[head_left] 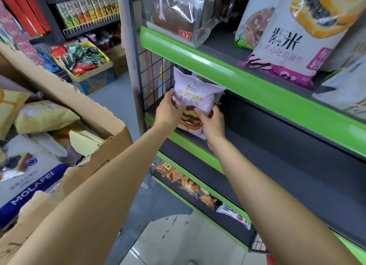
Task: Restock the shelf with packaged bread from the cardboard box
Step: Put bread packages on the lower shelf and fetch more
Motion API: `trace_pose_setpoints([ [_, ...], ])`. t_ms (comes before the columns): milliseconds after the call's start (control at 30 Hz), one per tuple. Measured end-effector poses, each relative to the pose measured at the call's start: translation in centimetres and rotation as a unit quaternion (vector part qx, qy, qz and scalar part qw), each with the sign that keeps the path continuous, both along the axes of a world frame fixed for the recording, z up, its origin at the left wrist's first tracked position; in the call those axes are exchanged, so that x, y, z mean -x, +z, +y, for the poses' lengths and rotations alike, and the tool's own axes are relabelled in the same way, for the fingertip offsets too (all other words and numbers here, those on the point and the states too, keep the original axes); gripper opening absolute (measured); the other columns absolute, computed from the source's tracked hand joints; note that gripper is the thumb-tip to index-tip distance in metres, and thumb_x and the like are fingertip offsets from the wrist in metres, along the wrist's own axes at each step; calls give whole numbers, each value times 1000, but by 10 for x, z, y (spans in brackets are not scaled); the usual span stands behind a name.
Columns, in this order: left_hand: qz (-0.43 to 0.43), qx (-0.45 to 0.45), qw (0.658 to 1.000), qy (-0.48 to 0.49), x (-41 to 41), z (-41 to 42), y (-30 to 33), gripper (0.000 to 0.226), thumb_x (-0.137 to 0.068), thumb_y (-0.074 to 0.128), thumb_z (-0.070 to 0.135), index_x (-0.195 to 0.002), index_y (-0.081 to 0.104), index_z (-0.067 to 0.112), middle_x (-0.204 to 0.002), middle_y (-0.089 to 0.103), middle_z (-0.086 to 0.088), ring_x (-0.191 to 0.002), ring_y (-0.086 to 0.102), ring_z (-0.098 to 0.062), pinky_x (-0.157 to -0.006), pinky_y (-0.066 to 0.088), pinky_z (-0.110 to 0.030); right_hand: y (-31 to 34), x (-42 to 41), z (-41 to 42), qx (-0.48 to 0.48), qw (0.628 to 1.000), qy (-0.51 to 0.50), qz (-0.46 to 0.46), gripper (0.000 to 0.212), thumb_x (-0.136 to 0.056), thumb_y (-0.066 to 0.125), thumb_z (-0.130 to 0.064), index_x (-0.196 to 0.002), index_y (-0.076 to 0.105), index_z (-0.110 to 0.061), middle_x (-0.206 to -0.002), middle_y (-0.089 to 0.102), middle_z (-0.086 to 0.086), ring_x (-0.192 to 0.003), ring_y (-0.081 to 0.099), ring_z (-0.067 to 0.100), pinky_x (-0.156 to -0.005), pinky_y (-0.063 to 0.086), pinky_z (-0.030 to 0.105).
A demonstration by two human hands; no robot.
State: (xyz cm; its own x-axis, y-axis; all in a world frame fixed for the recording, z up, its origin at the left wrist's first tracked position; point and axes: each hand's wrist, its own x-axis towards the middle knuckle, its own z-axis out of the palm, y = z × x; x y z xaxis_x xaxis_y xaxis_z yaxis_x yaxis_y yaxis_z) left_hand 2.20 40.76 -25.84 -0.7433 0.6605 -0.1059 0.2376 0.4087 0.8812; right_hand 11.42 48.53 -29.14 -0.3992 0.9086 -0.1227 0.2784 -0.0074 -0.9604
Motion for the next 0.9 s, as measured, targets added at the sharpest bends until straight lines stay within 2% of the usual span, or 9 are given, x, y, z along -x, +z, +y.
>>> trace_pose_setpoints([
  [133, 27, 119, 990, -71, 6, 8, 0, 69, -95, 52, 19, -152, 13, 25, -142, 47, -10, -116, 55, -27, -80, 44, -30, -3, 2, 6, -33, 997, -29, -67, 39, -86, 66, -20, -120, 55, -2, -120, 63, 15, -108, 61, 29, -75, 45, 24],
  [233, 27, 120, 990, -74, 8, 10, 1, 70, -94, 54, 19, -151, 14, 25, -142, 48, -8, -111, 57, -25, -74, 43, -26, -1, 1, 7, -34, 996, -38, -78, 39, -87, 66, -18, -120, 54, -2, -122, 62, 13, -109, 60, 26, -66, 43, 20],
  [333, 19, 100, 993, -57, 9, 8, -2, 64, -94, 54, 15, -149, 22, 23, -137, 52, -8, -111, 58, -24, -77, 44, -26, 1, 1, 4, -35, 995, -32, -86, 43, -87, 66, -19, -124, 51, -2, -125, 59, 14, -113, 59, 26, -75, 42, 20],
  [400, 11, 89, 995, -36, 8, 7, -1, 57, -93, 53, 15, -146, 30, 19, -132, 55, -9, -113, 56, -25, -82, 45, -28, 5, 1, 0, -39, 994, -30, -101, 48, -85, 67, -16, -127, 48, -1, -128, 56, 16, -117, 55, 29, -87, 45, 28],
  [500, -1, 77, 997, -6, 4, 2, 11, 49, -93, 52, 13, -139, 37, 13, -128, 54, -10, -108, 55, -24, -80, 42, -27, 17, -3, -8, -48, 991, -38, -122, 62, -82, 69, -14, -135, 39, 0, -134, 44, 21, -121, 49, 32, -100, 43, 40],
  [600, 8, 68, 998, 1, -3, -7, 36, 40, -94, 50, 12, -133, 42, 9, -124, 56, -13, -92, 54, -23, -80, 46, -31, 39, -11, -20, -56, 991, -24, -118, 60, -83, 66, -13, -136, 40, -4, -135, 39, 18, -119, 49, 33, -101, 42, 42],
  [767, 26, 57, 998, 12, -14, -43, 86, 30, -90, 47, 10, -119, 56, 7, -116, 63, -14, -103, 63, -31, -89, 51, -33, 86, -16, -55, -33, 992, 89, -80, 32, -89, 56, -7, -122, 56, -5, -116, 57, 8, -102, 59, 22, -88, 47, 27],
  [833, 22, 53, 998, 26, -12, -63, 103, 22, -89, 46, 10, -105, 61, 8, -105, 66, -14, -89, 68, -29, -79, 56, -30, 109, -14, -73, -28, 988, 139, -67, 32, -91, 50, -4, -122, 57, -7, -114, 59, 8, -89, 60, 16, -79, 46, 16],
  [900, 17, 57, 997, 53, -9, -88, 116, 15, -90, 46, 11, -85, 60, 9, -90, 65, -13, -67, 67, -25, -59, 56, -24, 129, -9, -93, -55, 978, 187, -71, 31, -90, 50, -6, -119, 60, -11, -117, 62, 6, -97, 60, 19, -85, 45, 23],
])
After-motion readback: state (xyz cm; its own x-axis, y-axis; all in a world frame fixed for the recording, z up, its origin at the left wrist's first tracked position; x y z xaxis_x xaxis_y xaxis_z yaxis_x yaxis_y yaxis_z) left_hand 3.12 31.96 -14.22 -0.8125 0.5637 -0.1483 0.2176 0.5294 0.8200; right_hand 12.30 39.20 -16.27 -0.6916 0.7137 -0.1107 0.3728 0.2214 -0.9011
